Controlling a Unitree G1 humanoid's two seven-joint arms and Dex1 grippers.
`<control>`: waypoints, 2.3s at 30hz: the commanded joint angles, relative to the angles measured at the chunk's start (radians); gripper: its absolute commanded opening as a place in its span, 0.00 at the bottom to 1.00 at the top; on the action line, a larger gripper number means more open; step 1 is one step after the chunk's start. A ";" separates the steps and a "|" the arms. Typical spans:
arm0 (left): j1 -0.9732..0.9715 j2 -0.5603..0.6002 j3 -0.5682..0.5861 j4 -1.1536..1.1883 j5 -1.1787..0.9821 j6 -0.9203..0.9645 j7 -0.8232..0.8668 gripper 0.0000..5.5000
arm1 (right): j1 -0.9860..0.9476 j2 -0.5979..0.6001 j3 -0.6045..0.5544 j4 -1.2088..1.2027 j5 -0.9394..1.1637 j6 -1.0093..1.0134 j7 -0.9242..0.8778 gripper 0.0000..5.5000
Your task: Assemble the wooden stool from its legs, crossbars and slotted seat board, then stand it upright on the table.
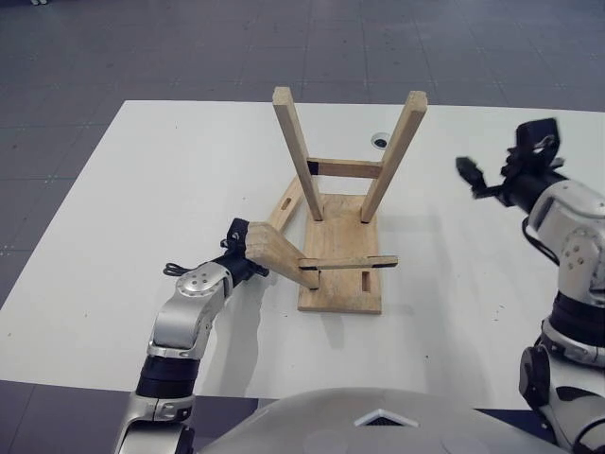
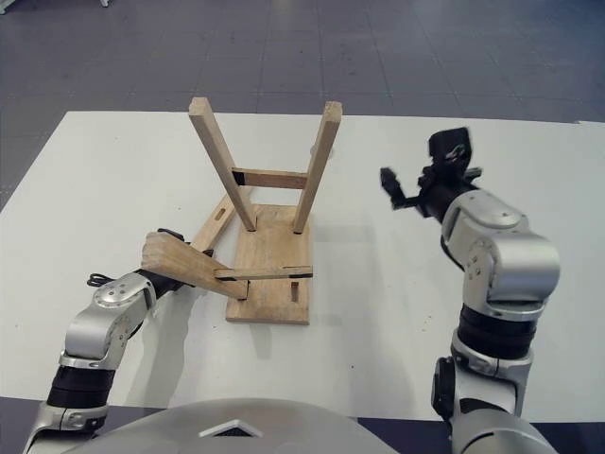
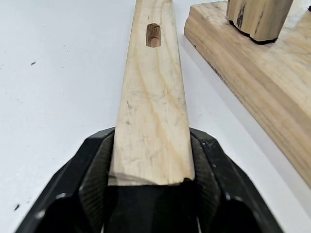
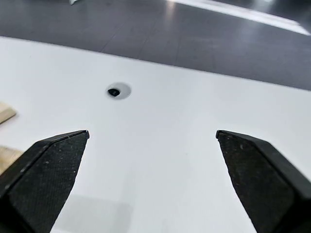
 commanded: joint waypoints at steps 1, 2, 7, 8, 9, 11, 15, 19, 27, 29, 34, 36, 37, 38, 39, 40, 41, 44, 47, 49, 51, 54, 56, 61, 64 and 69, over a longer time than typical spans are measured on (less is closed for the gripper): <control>0.002 -0.032 0.135 -0.009 -0.103 0.033 0.001 0.38 | -0.144 0.009 -0.126 0.124 0.032 -0.059 -0.029 0.88; -0.025 -0.009 0.212 -0.031 -0.152 0.036 -0.013 0.38 | -0.192 0.021 -0.169 0.155 0.071 -0.056 -0.016 0.88; -0.368 0.234 0.569 -0.024 -0.410 0.151 -0.032 0.38 | -0.439 0.065 -0.358 0.282 0.404 0.087 0.107 0.88; -0.473 0.268 0.602 -0.032 -0.563 0.236 -0.066 0.38 | -0.490 0.078 -0.369 0.297 0.501 0.153 0.155 0.88; -0.562 0.288 0.607 -0.042 -0.739 0.326 -0.126 0.38 | -0.542 0.097 -0.385 0.322 0.595 0.214 0.191 0.88; -0.681 0.291 0.570 -0.026 -0.979 0.449 -0.226 0.38 | -0.607 0.117 -0.362 0.357 0.723 0.285 0.264 0.88; -0.799 0.243 0.452 0.031 -1.115 0.535 -0.279 0.38 | -0.657 0.114 -0.261 0.408 0.822 0.317 0.383 0.88; -0.842 0.198 0.368 0.070 -1.156 0.549 -0.313 0.38 | -0.674 0.127 -0.219 0.461 0.863 0.296 0.414 0.88; -0.830 0.167 0.282 0.071 -1.141 0.548 -0.342 0.38 | -0.709 0.146 -0.176 0.452 0.949 0.290 0.396 0.88; -0.829 0.164 0.268 0.071 -1.130 0.545 -0.343 0.38 | -0.708 0.145 -0.163 0.453 0.962 0.286 0.390 0.84; -0.807 0.172 0.247 0.051 -1.121 0.547 -0.355 0.38 | -0.694 0.137 -0.148 0.462 1.003 0.285 0.389 0.67; -0.795 0.172 0.241 0.042 -1.113 0.542 -0.360 0.38 | -0.693 0.131 -0.142 0.468 1.016 0.282 0.391 0.60; -0.790 0.171 0.237 0.038 -1.110 0.539 -0.361 0.38 | -0.692 0.127 -0.138 0.469 1.017 0.281 0.392 0.57; -0.785 0.171 0.234 0.034 -1.109 0.537 -0.362 0.38 | -0.691 0.125 -0.136 0.469 1.018 0.281 0.392 0.53; -0.780 0.172 0.231 0.032 -1.105 0.534 -0.365 0.38 | -0.690 0.122 -0.132 0.471 1.018 0.281 0.393 0.50; -0.776 0.174 0.229 0.031 -1.103 0.532 -0.368 0.38 | -0.690 0.119 -0.130 0.473 1.018 0.280 0.394 0.47; -0.773 0.176 0.227 0.030 -1.101 0.529 -0.369 0.38 | -0.690 0.115 -0.128 0.475 1.018 0.279 0.395 0.43; -0.764 0.176 0.226 0.025 -1.099 0.522 -0.366 0.38 | -0.694 0.106 -0.123 0.488 1.015 0.271 0.400 0.41; -0.759 0.183 0.221 0.020 -1.082 0.509 -0.362 0.38 | -0.699 0.102 -0.124 0.501 1.018 0.258 0.403 0.41; -0.766 0.182 0.238 0.028 -1.110 0.515 -0.350 0.48 | -0.696 0.093 -0.119 0.500 1.009 0.250 0.413 0.40; -0.771 0.190 0.266 0.029 -1.153 0.526 -0.341 0.54 | -0.682 0.074 -0.102 0.492 0.987 0.234 0.430 0.38; -0.771 0.211 0.300 0.030 -1.184 0.530 -0.320 0.63 | -0.652 0.018 -0.080 0.480 0.946 0.212 0.472 0.37; -0.771 0.231 0.323 0.032 -1.199 0.534 -0.310 0.68 | -0.626 -0.040 -0.058 0.472 0.912 0.198 0.513 0.37; -0.732 0.346 0.431 0.012 -1.227 0.529 -0.279 0.83 | -0.454 -0.241 0.039 0.372 0.794 0.133 0.704 0.37; -0.651 0.416 0.546 -0.012 -1.287 0.528 -0.243 0.91 | -0.257 -0.373 0.100 0.265 0.715 0.040 0.867 0.37; -0.436 0.506 0.684 -0.042 -1.348 0.557 -0.207 1.00 | 0.104 -0.472 0.211 0.100 0.554 -0.193 1.052 0.37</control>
